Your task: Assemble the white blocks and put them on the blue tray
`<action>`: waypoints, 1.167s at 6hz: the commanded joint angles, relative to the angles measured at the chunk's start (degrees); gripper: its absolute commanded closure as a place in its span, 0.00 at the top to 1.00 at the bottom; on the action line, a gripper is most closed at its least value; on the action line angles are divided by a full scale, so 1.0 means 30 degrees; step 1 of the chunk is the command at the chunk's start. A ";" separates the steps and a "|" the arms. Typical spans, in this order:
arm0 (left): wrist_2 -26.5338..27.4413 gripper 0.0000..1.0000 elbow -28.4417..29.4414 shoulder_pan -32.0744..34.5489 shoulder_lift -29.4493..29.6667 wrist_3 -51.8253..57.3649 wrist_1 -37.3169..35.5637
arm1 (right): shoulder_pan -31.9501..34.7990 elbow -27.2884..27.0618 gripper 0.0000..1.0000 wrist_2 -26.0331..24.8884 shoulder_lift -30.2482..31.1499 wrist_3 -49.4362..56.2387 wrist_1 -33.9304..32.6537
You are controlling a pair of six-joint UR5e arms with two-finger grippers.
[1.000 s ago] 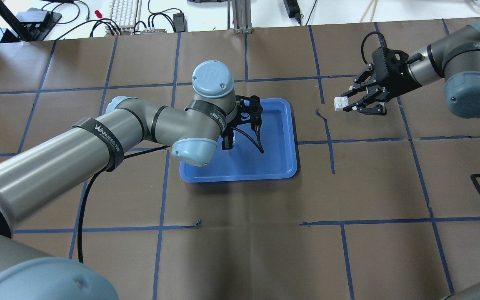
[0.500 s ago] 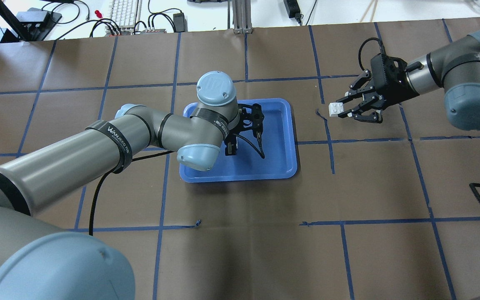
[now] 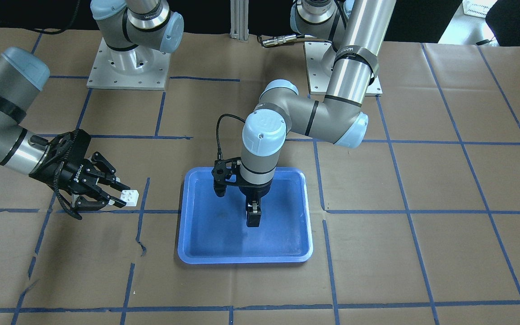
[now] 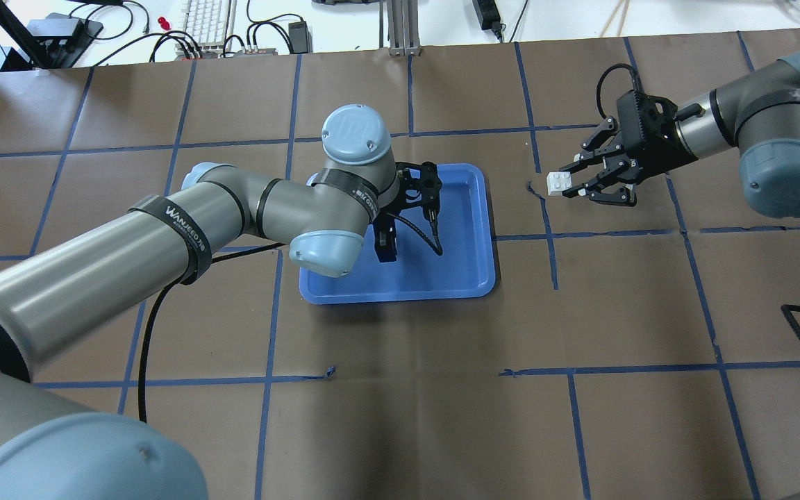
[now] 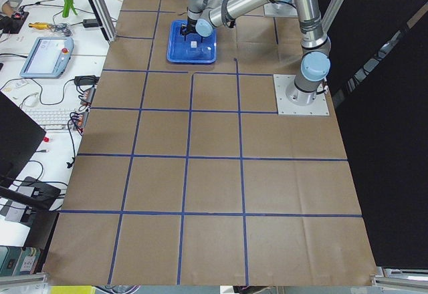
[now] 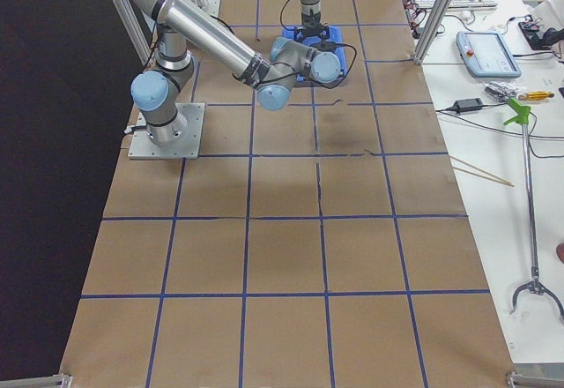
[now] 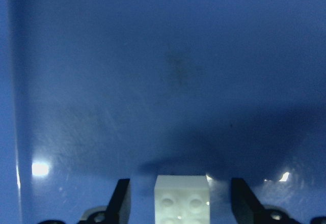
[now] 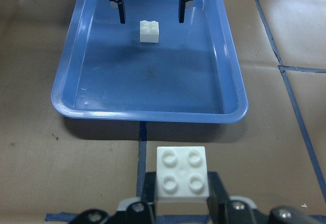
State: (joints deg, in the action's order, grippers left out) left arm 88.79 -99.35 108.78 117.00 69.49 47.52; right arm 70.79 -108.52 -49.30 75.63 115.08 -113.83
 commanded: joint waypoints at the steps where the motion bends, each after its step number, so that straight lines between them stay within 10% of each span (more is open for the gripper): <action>1: 0.0024 0.99 0.1934 -0.0455 -0.2366 -0.0048 0.5164 | 0.0337 -0.0327 0.25 0.0056 0.0074 -0.0824 -0.0142; 5: 0.0403 0.99 0.2213 -0.2681 -0.6618 -0.4103 0.9267 | 0.5423 -0.0330 0.25 0.0056 -0.0974 -0.8721 -0.6335; 7: 0.0782 0.99 0.2180 -0.3616 -0.8026 -1.2627 1.0230 | 0.7393 -0.0330 0.25 -0.0147 -0.2962 -1.1046 -0.9825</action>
State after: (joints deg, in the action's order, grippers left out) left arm 90.36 -92.72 99.63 95.08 44.32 76.93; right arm 90.29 -109.51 -49.40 69.75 85.24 -138.25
